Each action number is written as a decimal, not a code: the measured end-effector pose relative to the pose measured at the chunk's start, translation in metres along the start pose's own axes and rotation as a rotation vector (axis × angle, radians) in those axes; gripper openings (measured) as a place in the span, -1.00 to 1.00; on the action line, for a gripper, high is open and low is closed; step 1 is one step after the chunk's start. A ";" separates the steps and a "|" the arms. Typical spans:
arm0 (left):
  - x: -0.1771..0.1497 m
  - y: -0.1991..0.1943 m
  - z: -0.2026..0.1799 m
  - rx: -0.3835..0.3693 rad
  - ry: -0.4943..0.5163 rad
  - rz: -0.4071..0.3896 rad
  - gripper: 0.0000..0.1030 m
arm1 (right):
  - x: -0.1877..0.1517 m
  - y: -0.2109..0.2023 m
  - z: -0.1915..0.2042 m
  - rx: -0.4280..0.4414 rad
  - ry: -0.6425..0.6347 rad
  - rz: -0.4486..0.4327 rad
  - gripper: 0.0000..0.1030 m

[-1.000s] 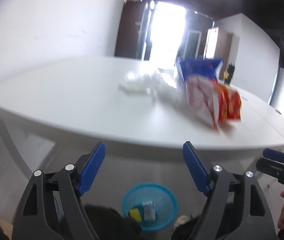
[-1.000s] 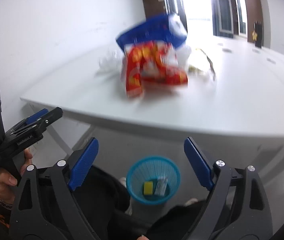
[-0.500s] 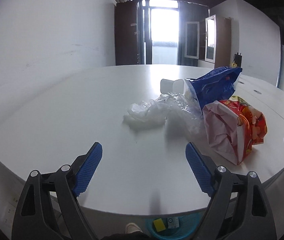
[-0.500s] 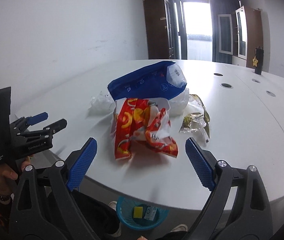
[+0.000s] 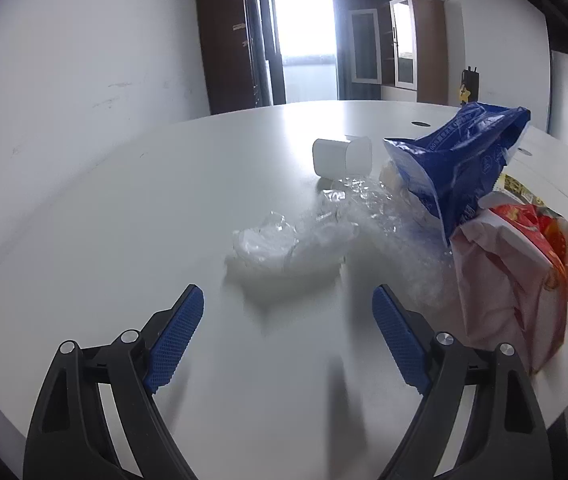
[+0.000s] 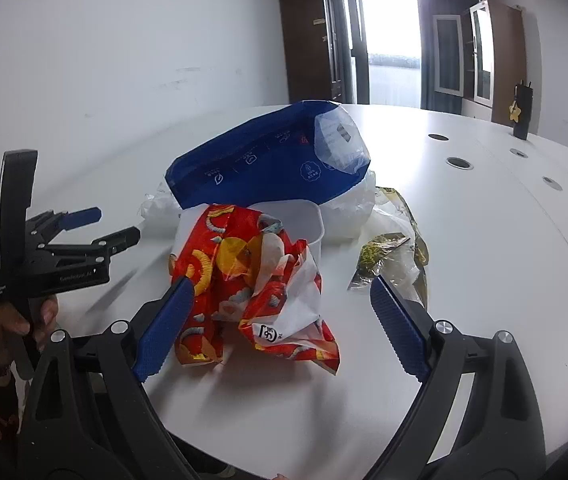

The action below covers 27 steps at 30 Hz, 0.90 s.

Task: Collect trash
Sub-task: 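Grasp the red-and-white snack wrapper with the right tool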

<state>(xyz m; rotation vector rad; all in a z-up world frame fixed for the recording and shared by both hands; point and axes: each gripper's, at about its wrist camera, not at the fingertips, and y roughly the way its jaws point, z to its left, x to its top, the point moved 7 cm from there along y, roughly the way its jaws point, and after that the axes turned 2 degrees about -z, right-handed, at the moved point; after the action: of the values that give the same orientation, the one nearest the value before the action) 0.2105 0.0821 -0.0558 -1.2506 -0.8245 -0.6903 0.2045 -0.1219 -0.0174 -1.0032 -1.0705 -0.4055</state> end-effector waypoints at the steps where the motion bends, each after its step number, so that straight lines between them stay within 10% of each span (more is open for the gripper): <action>1: 0.006 0.005 0.000 -0.008 0.003 0.000 0.65 | 0.000 0.003 -0.001 0.001 -0.001 0.004 0.62; 12: 0.012 0.042 0.007 -0.158 -0.072 0.127 0.58 | -0.011 0.026 -0.009 0.048 0.017 0.063 0.37; 23: 0.000 0.043 -0.009 -0.180 0.016 0.183 -0.27 | -0.020 0.027 -0.003 0.057 0.000 0.082 -0.29; 27: 0.003 0.036 -0.012 -0.153 0.043 0.172 -0.30 | -0.018 0.019 -0.001 0.060 -0.006 0.067 -0.34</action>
<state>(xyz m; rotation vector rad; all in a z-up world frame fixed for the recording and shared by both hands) 0.2439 0.0774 -0.0742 -1.4216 -0.6293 -0.6480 0.2100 -0.1156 -0.0424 -0.9853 -1.0451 -0.3144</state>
